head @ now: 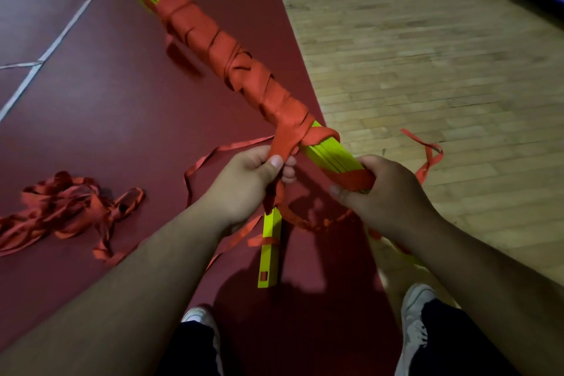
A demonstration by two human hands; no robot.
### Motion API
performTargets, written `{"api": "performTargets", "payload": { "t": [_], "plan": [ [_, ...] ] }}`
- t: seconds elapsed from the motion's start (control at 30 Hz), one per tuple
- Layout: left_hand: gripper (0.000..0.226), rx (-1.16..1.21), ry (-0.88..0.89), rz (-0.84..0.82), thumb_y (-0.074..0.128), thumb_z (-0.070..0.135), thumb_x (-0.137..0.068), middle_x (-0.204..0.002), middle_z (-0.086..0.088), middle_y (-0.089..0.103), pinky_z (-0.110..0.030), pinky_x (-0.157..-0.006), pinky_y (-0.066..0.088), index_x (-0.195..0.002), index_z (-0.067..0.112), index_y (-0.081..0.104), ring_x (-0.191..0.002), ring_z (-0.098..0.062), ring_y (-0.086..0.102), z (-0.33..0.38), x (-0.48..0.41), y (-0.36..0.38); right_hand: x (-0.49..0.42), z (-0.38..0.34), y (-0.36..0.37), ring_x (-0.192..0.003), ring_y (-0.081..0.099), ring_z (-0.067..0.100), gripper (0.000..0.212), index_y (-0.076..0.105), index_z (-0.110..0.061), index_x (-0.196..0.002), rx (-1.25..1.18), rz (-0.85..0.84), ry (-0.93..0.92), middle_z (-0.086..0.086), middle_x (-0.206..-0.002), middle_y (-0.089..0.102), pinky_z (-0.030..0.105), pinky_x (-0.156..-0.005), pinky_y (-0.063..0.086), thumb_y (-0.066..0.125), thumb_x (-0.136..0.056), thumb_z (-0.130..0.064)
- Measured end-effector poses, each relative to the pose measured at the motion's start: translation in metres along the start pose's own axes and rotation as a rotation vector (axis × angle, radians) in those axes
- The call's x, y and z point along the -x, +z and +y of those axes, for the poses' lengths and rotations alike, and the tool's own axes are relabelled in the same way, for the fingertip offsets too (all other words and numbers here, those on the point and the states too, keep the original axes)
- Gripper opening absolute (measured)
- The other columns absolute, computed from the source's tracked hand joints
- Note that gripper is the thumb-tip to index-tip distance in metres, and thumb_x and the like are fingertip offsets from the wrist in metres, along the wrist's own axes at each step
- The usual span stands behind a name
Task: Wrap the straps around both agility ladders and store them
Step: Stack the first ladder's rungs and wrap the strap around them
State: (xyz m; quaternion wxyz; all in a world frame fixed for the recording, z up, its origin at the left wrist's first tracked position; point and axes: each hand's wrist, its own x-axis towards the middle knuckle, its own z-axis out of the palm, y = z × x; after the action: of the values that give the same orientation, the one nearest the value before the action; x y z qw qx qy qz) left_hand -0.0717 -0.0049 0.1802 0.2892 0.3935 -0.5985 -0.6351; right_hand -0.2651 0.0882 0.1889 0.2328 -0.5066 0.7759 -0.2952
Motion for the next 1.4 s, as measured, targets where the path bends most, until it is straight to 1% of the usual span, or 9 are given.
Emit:
{"api": "performTargets", "payload": {
  "t": [0.2,0.33,0.47,0.57,0.73,0.87,1.03,1.2,1.4],
  "plan": [
    [0.044,-0.153,0.053,-0.002,0.038,0.047,-0.103,-0.061,0.003,0.041,-0.035,-0.069,0.045,-0.087,0.016,0.064,-0.058,-0.014,0.041,0.004,0.003,0.000,-0.002,-0.005,-0.007,-0.062,0.065,-0.007,0.013,0.070,-0.030,-0.091,-0.245,0.004,0.007,-0.014,-0.070,0.072,0.007,-0.052,0.042,0.079,-0.083,-0.035],
    [0.044,-0.094,0.052,-0.032,0.035,0.046,-0.099,-0.058,0.009,0.040,-0.031,-0.071,0.051,-0.089,0.013,0.062,-0.052,-0.005,0.040,0.003,0.003,0.004,-0.001,-0.006,-0.011,-0.071,0.070,0.001,0.018,0.074,-0.027,-0.097,-0.303,-0.038,0.029,-0.009,-0.079,0.076,0.023,-0.064,0.052,0.079,-0.083,-0.036],
    [0.031,-0.123,0.141,-0.002,0.034,0.033,-0.107,-0.064,0.002,0.054,-0.016,-0.053,0.038,-0.097,0.015,0.057,-0.052,-0.008,0.047,0.000,0.003,0.004,0.006,-0.010,-0.013,-0.072,0.073,0.021,0.012,0.077,-0.024,-0.089,-0.486,-0.244,0.070,0.003,-0.080,0.077,0.044,-0.076,0.057,0.081,-0.080,-0.031],
    [0.028,-0.042,0.090,0.032,0.037,0.025,-0.106,-0.076,0.001,0.061,-0.013,-0.053,0.040,-0.093,0.013,0.060,-0.063,-0.004,0.056,0.001,0.002,0.001,0.012,-0.016,-0.016,-0.063,0.066,0.029,0.024,0.076,-0.018,-0.084,-0.636,-0.394,0.105,0.013,-0.076,0.073,0.039,-0.063,0.054,0.076,-0.070,-0.037],
    [0.034,0.144,0.000,0.012,0.047,0.045,-0.094,-0.067,0.004,0.040,-0.022,-0.064,0.047,-0.081,0.020,0.066,-0.060,-0.012,0.038,0.002,0.001,-0.002,0.014,-0.022,-0.023,-0.058,0.064,0.028,0.016,0.075,-0.021,-0.078,-0.713,-0.464,0.135,0.018,-0.077,0.070,0.031,-0.052,0.053,0.071,-0.072,-0.035],
    [0.051,0.106,0.028,0.058,0.040,0.063,-0.095,-0.061,0.003,0.042,-0.020,-0.054,0.042,-0.085,0.013,0.050,-0.056,-0.014,0.041,0.005,-0.001,0.002,0.015,-0.023,-0.023,-0.058,0.064,0.030,0.028,0.072,-0.014,-0.089,-0.726,-0.485,0.145,0.024,-0.083,0.072,0.031,-0.052,0.051,0.070,-0.073,-0.036],
    [0.037,-0.003,0.125,0.090,0.043,0.041,-0.103,-0.069,0.004,0.055,-0.015,-0.051,0.037,-0.079,0.015,0.057,-0.055,-0.004,0.045,0.003,0.000,0.002,0.018,-0.025,-0.022,-0.053,0.065,0.027,0.021,0.074,-0.018,-0.081,-0.716,-0.496,0.145,0.014,-0.072,0.071,0.028,-0.049,0.051,0.071,-0.072,-0.036],
    [0.033,0.079,0.111,0.081,0.045,0.050,-0.093,-0.065,0.006,0.049,-0.031,-0.070,0.040,-0.083,0.020,0.052,-0.059,-0.010,0.042,-0.001,-0.002,0.002,0.019,-0.027,-0.020,-0.052,0.064,0.031,0.037,0.074,-0.017,-0.076,-0.775,-0.588,0.195,0.021,-0.077,0.067,0.031,-0.050,0.052,0.070,-0.073,-0.053],
    [0.087,0.238,0.061,-0.002,0.063,0.091,-0.053,-0.056,0.006,0.044,-0.017,-0.053,0.043,-0.086,0.010,0.054,-0.057,-0.015,0.039,0.003,0.001,0.003,0.019,-0.025,-0.016,-0.050,0.063,0.029,0.071,0.071,-0.007,-0.096,-0.889,-0.824,0.301,0.021,-0.075,0.065,0.032,-0.050,0.053,0.063,-0.067,-0.070]
  ]
}}
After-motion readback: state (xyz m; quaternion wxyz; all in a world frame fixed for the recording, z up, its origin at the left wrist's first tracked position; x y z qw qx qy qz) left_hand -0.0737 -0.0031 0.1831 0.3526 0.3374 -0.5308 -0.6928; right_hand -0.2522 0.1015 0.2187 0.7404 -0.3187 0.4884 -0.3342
